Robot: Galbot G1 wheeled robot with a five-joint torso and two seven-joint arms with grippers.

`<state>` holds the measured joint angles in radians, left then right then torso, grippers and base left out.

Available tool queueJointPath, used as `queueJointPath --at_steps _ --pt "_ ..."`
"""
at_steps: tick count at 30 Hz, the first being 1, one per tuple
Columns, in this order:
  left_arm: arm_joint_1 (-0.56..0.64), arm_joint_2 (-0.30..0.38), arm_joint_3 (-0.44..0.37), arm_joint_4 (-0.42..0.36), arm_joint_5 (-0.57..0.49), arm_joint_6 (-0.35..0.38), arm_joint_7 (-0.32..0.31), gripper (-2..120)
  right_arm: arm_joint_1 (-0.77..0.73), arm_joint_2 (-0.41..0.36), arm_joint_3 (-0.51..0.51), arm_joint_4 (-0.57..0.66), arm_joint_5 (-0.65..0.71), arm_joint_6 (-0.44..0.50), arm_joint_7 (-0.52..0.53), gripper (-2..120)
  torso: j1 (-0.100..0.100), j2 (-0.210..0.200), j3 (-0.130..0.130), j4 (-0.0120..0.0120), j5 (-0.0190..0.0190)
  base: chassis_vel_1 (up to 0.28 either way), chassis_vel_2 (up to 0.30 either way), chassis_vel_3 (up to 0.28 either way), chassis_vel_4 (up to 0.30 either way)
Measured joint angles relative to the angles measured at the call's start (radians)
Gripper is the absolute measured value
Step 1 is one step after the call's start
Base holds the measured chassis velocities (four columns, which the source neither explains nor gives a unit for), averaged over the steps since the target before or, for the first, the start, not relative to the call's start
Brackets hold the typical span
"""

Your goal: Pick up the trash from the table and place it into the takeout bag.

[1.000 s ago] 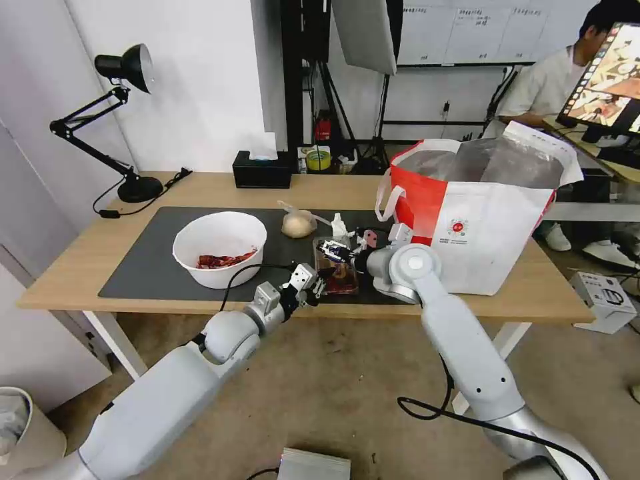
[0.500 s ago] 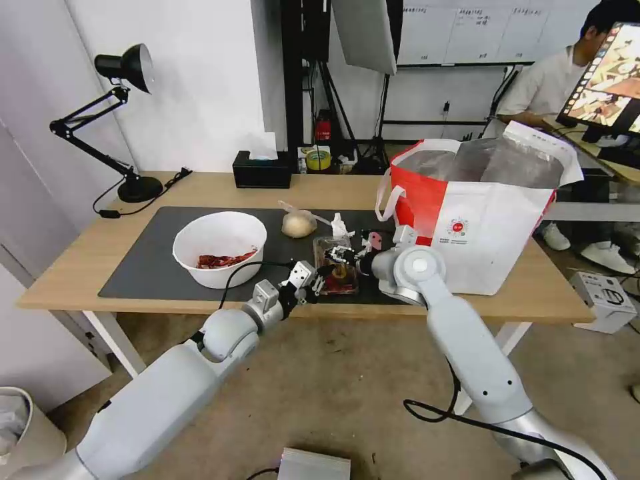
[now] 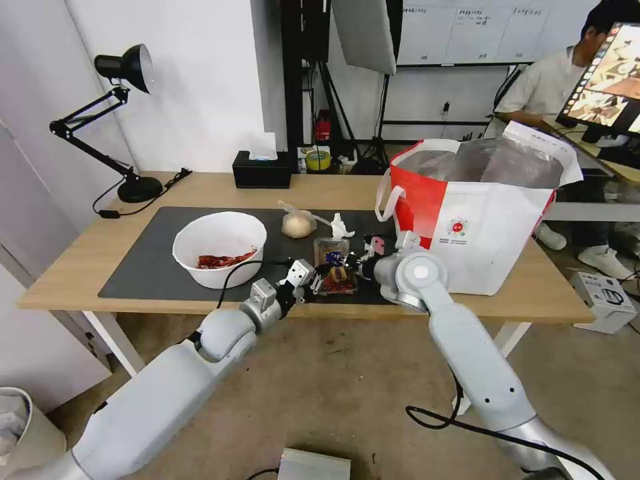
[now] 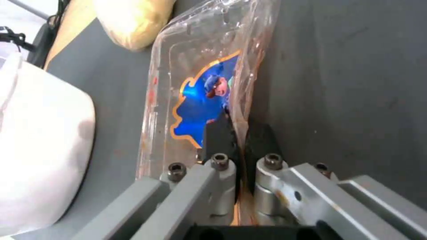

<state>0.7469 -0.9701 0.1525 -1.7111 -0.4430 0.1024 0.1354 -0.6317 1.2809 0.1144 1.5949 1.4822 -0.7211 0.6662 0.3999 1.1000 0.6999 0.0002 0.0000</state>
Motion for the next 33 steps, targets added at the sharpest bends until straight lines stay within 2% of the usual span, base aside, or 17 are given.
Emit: queueJointPath --at_steps 6,18,21,22,24,26,27,29,32,33 --pt "0.027 0.025 -0.032 -0.031 -0.009 0.0 0.0 0 -0.001 0.001 0.002 0.0 0.0 0.0 0.0 0 0.0 0.0 0.0 -0.0001 0.0 0.0 0.0 0.0 0.0" --pt "0.178 0.068 -0.175 -0.138 -0.015 -0.002 0.001 0 -0.013 0.003 0.017 0.031 0.0 -0.002 -0.004 0 0.0 0.0 0.0 -0.0001 -0.0001 0.0 0.0 0.0 0.0" --pt "0.28 0.083 -0.254 -0.199 -0.015 -0.016 -0.001 18 -0.024 -0.012 0.028 0.07 0.0 -0.002 -0.022 0 0.0 0.0 0.0 0.0001 -0.0001 0.0 0.0 0.0 0.0" --pt "0.28 0.083 -0.254 -0.199 -0.015 -0.016 -0.001 18 -0.024 -0.012 0.028 0.07 0.0 -0.002 -0.022 0 0.0 0.0 0.0 0.0001 -0.0001 0.0 0.0 0.0 0.0" --pt "0.324 0.085 -0.284 -0.235 -0.027 -0.021 -0.014 29 -0.035 -0.025 0.043 0.104 0.0 -0.002 -0.032 0 0.0 0.0 0.0 -0.0001 0.0 0.0 0.0 0.0 0.0" --pt "0.334 0.086 -0.29 -0.242 -0.029 -0.021 -0.017 31 -0.039 -0.029 0.046 0.114 0.0 -0.002 -0.035 0 0.0 0.0 0.0 -0.0001 -0.0001 0.0 0.0 0.0 0.0" --pt "0.349 0.088 -0.3 -0.253 -0.031 -0.021 -0.021 38 -0.046 -0.04 0.055 0.135 0.0 -0.002 -0.043 0 0.0 0.0 0.0 -0.0001 0.0 0.0 0.0 0.0 0.0" --pt "0.358 0.089 -0.307 -0.258 -0.031 -0.021 -0.023 41 -0.051 -0.047 0.061 0.148 0.0 -0.002 -0.049 0 0.0 0.0 0.0 -0.0001 0.0 0.0 0.0 0.0 0.0" --pt "0.397 0.087 -0.338 -0.278 -0.035 -0.026 -0.028 58 -0.071 -0.081 0.085 0.211 0.0 -0.002 -0.08 0 0.0 0.0 0.0 -0.0002 0.0001 0.0 0.0 0.0 0.0" --pt "0.397 0.087 -0.338 -0.278 -0.035 -0.026 -0.028 58 -0.071 -0.081 0.085 0.211 0.0 -0.002 -0.08 0 0.0 0.0 0.0 -0.0002 0.0001 0.0 0.0 0.0 0.0"
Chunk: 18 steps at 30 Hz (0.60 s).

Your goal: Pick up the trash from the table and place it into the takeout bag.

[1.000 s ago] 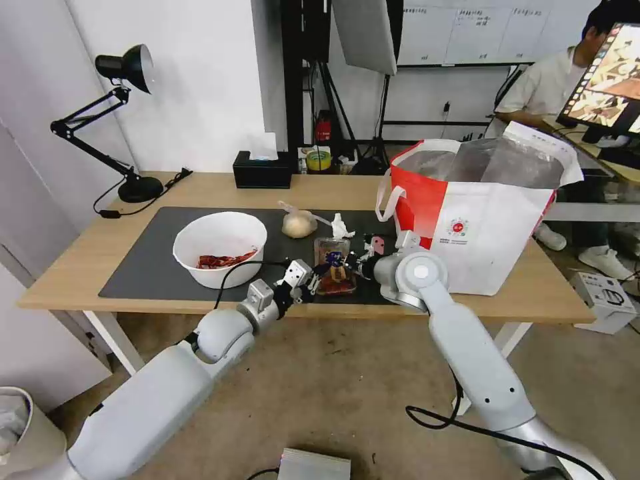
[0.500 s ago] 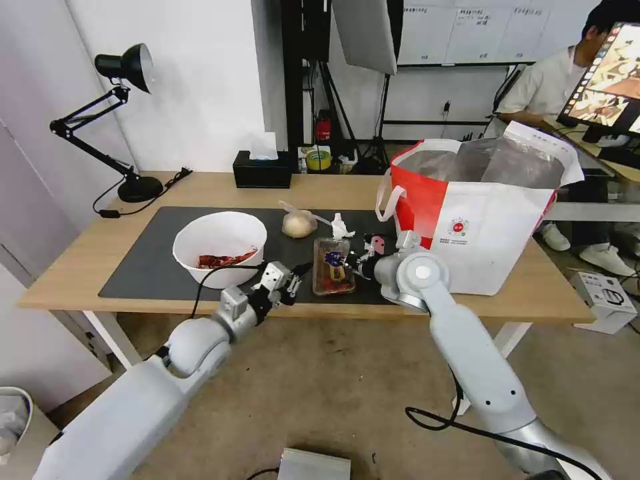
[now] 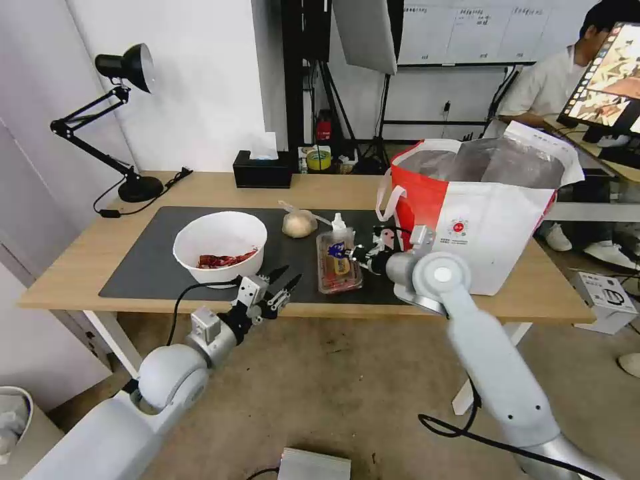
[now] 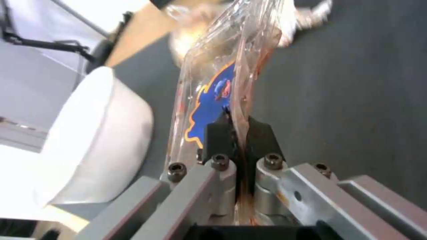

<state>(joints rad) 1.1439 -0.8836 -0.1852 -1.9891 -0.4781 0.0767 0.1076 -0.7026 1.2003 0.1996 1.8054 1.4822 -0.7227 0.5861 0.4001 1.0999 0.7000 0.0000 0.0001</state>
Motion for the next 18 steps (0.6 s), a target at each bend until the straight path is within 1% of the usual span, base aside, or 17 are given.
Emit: queueJointPath --at_steps 3,4,5,6,7,8,9,10,11,13,14,15,17,18 --pt "0.035 -0.01 -0.024 -0.019 -0.022 -0.003 -0.02 72 -0.018 -0.039 0.026 0.067 -0.001 0.003 -0.033 0 0.0 0.0 0.0 0.0001 0.0 0.0 0.0 0.0 0.0" --pt "0.035 -0.01 -0.024 -0.019 -0.022 -0.003 -0.02 72 -0.018 -0.039 0.026 0.067 -0.001 0.003 -0.033 0 0.0 0.0 0.0 0.0001 0.0 0.0 0.0 0.0 0.0" --pt "0.042 -0.013 -0.031 -0.022 -0.026 -0.003 -0.024 75 -0.022 -0.049 0.034 0.085 -0.001 0.006 -0.042 0 0.0 0.0 0.0 0.0 0.0 0.0 0.0 0.0 0.0" --pt "0.052 -0.016 -0.041 -0.027 -0.03 -0.004 -0.028 81 -0.029 -0.07 0.048 0.115 -0.002 0.016 -0.059 0 0.0 0.0 0.0 0.0 0.0 0.0 0.0 0.0 0.0" --pt "0.052 -0.016 -0.041 -0.027 -0.03 -0.004 -0.028 81 -0.029 -0.07 0.048 0.115 -0.002 0.016 -0.059 0 0.0 0.0 0.0 0.0 0.0 0.0 0.0 0.0 0.0" --pt "0.061 -0.017 -0.049 -0.031 -0.031 -0.004 -0.031 85 -0.033 -0.088 0.061 0.141 -0.003 0.028 -0.071 0 0.0 0.0 0.0 0.0 0.0001 0.0 0.0 0.0 0.0" --pt "0.067 -0.017 -0.054 -0.034 -0.032 -0.004 -0.032 91 -0.037 -0.104 0.077 0.166 -0.002 0.04 -0.079 0 0.0 0.0 0.0 0.0001 0.0001 0.0 0.0 0.0 0.0" --pt "0.067 -0.017 -0.054 -0.034 -0.032 -0.004 -0.032 91 -0.037 -0.104 0.077 0.166 -0.002 0.04 -0.079 0 0.0 0.0 0.0 0.0001 0.0001 0.0 0.0 0.0 0.0" --pt "0.073 -0.016 -0.061 -0.039 -0.032 -0.003 -0.033 97 -0.039 -0.129 0.1 0.202 0.007 0.061 -0.086 0 0.0 0.0 0.0 -0.0001 0.0001 0.0 0.0 0.0 0.0" --pt "0.084 -0.008 -0.076 -0.047 -0.032 -0.002 -0.034 99 -0.028 -0.177 0.142 0.259 0.031 0.111 -0.089 0 0.0 0.0 0.0 0.0 0.0002 0.0 0.0 0.0 0.0" --pt "0.084 -0.008 -0.076 -0.047 -0.032 -0.002 -0.034 99 -0.028 -0.177 0.142 0.259 0.031 0.111 -0.089 0 0.0 0.0 0.0 0.0 0.0002 0.0 0.0 0.0 0.0" --pt "0.086 -0.004 -0.082 -0.049 -0.031 -0.002 -0.034 100 -0.023 -0.195 0.156 0.273 0.038 0.128 -0.09 0 0.0 0.0 0.0 0.0001 0.0002 0.0 0.0 0.0 0.0" --pt "0.093 -0.001 -0.09 -0.049 -0.031 -0.001 -0.035 100 -0.014 -0.255 0.205 0.308 0.06 0.172 -0.09 0 0.0 0.0 0.0 0.0 -0.0001 0.0 0.0 0.0 0.0" --pt "0.093 -0.001 -0.09 -0.049 -0.031 -0.001 -0.035 100 -0.014 -0.255 0.205 0.308 0.06 0.172 -0.09 0 0.0 0.0 0.0 0.0 -0.0001 0.0 0.0 0.0 0.0"
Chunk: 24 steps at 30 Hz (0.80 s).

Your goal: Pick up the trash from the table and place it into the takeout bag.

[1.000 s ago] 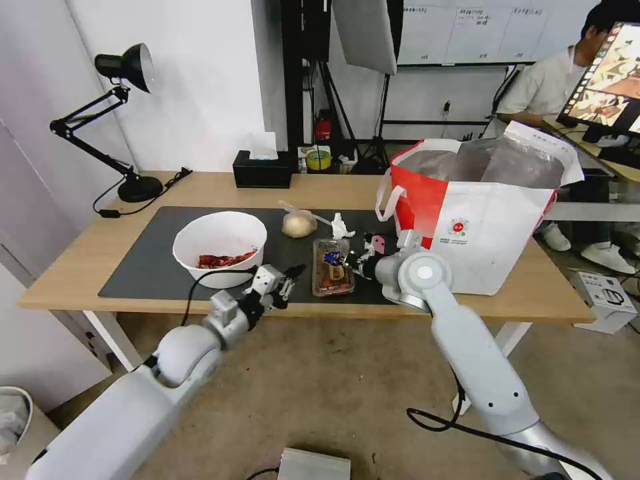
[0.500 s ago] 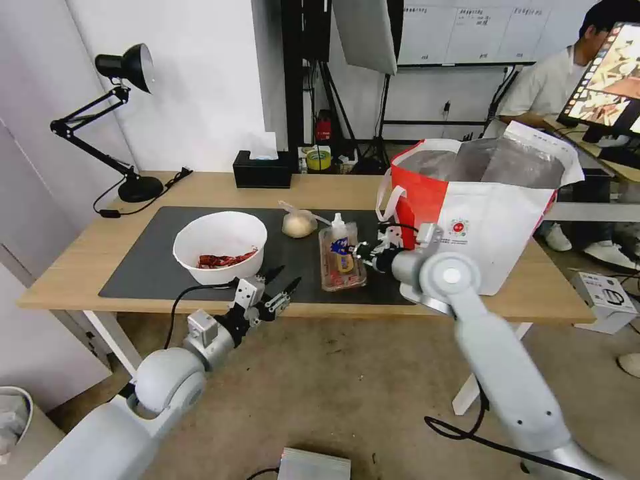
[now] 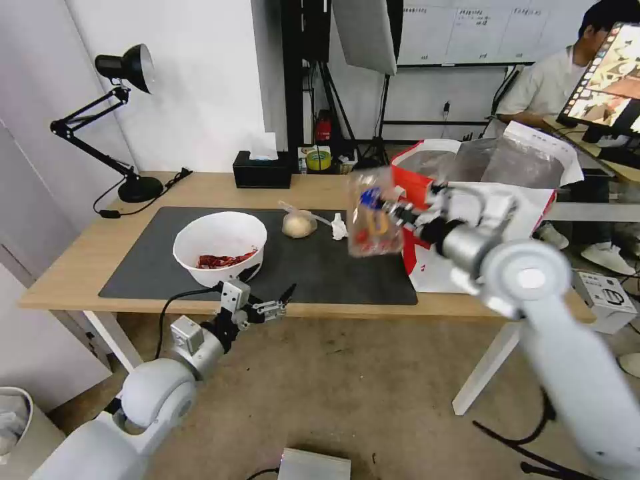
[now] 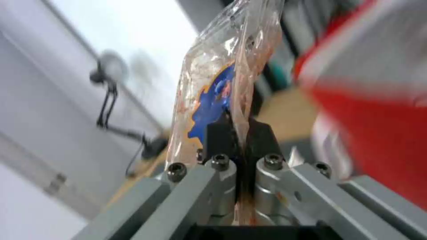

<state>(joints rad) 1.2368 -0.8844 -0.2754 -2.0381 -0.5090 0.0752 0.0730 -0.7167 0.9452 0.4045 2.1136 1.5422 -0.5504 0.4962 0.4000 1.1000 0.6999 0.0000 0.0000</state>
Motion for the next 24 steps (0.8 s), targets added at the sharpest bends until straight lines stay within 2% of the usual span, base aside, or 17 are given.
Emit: queueJointPath --at_steps 3,4,8,17,20,23,24 --pt "0.017 -0.004 -0.013 -0.001 0.001 0.0 0.0 100 0.01 -0.079 0.048 0.006 0.005 0.047 -0.002 0 0.0 0.0 0.0 -0.0002 0.0003 0.0 0.0 0.0 0.0" --pt "0.017 -0.004 -0.013 -0.001 0.001 0.0 0.0 100 0.01 -0.079 0.048 0.006 0.005 0.047 -0.002 0 0.0 0.0 0.0 -0.0002 0.0003 0.0 0.0 0.0 0.0" --pt "0.026 -0.011 -0.013 -0.012 0.003 0.001 -0.002 100 0.044 -0.169 0.083 -0.055 0.001 0.123 -0.003 0 0.0 0.0 0.0 -0.0002 0.0004 0.0 0.0 0.0 0.0" --pt "0.028 -0.014 -0.012 -0.026 0.006 0.002 -0.003 100 0.143 -0.214 0.053 -0.178 -0.099 0.202 -0.001 0 0.0 0.0 0.0 0.0 0.0002 0.0 0.0 0.0 0.0" --pt "0.026 -0.013 -0.011 -0.031 0.007 0.002 -0.003 100 0.181 -0.219 0.017 -0.242 -0.186 0.21 -0.001 0 0.0 0.0 0.0 0.0 0.0001 0.0 0.0 0.0 0.0" --pt "0.026 -0.013 -0.01 -0.032 0.007 0.002 -0.003 100 0.185 -0.219 0.008 -0.257 -0.219 0.213 -0.005 0 0.0 0.0 0.0 0.0001 0.0 0.0 0.0 0.0 0.0" --pt "0.026 -0.014 -0.009 -0.034 0.008 0.002 -0.004 100 0.187 -0.218 -0.007 -0.286 -0.29 0.222 -0.021 0 0.0 0.0 0.0 0.0001 0.0 0.0 0.0 0.0 0.0"
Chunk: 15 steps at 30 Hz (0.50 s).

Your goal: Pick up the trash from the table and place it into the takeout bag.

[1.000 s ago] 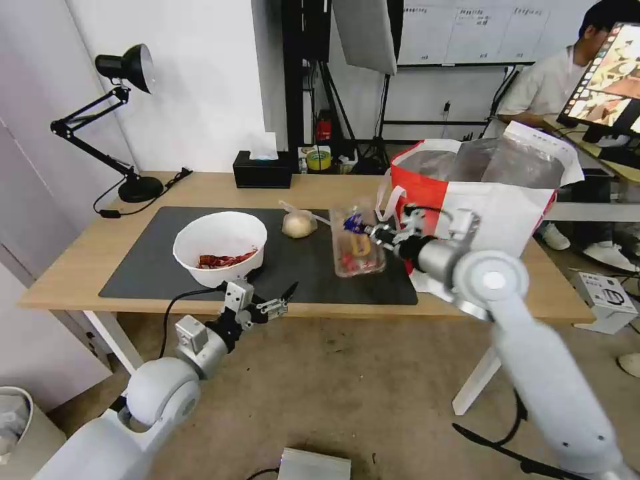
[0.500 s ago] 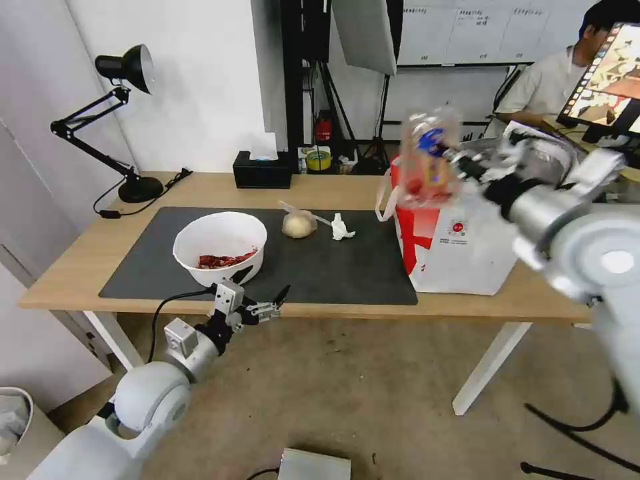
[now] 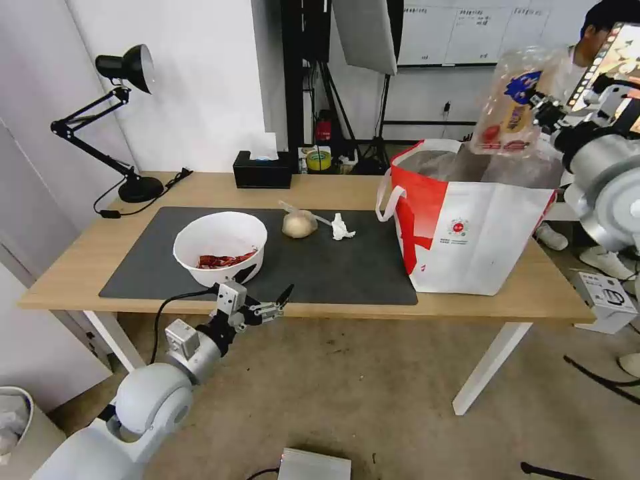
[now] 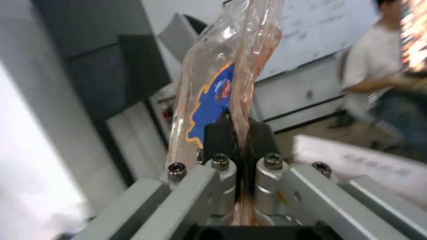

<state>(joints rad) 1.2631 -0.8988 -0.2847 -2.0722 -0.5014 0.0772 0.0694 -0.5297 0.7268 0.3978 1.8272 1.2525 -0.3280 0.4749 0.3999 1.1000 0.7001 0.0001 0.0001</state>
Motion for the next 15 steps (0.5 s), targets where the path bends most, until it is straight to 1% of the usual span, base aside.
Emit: queueJointPath --at_steps 2,3,6,12,15 --pt "0.001 -0.002 0.001 -0.001 0.0 0.0 0.0 100 0.0 0.004 -0.016 -0.042 -0.09 0.018 -0.025 0 0.0 0.0 0.0 -0.0001 0.0001 0.0 0.0 0.0 0.0" --pt "0.001 -0.002 0.001 -0.001 0.0 0.0 0.0 100 0.0 0.004 -0.016 -0.042 -0.09 0.018 -0.025 0 0.0 0.0 0.0 -0.0001 0.0001 0.0 0.0 0.0 0.0" --pt "-0.001 -0.002 0.004 -0.006 0.0 0.0 -0.002 100 -0.004 0.012 -0.032 -0.091 -0.146 0.032 -0.048 0 0.0 0.0 0.0 0.0 0.0 0.0 0.0 0.0 0.0" --pt "-0.001 -0.003 0.008 -0.009 0.001 0.0 -0.003 100 -0.034 0.021 -0.035 -0.102 -0.162 0.034 -0.061 0 0.0 0.0 0.0 -0.0001 0.0 0.0 0.0 0.0 0.0" --pt "0.0 -0.004 0.011 -0.01 0.004 0.0 -0.003 100 -0.064 0.026 -0.029 -0.076 -0.16 0.033 -0.06 0 0.0 0.0 0.0 -0.0001 0.0 0.0 0.0 0.0 0.0"
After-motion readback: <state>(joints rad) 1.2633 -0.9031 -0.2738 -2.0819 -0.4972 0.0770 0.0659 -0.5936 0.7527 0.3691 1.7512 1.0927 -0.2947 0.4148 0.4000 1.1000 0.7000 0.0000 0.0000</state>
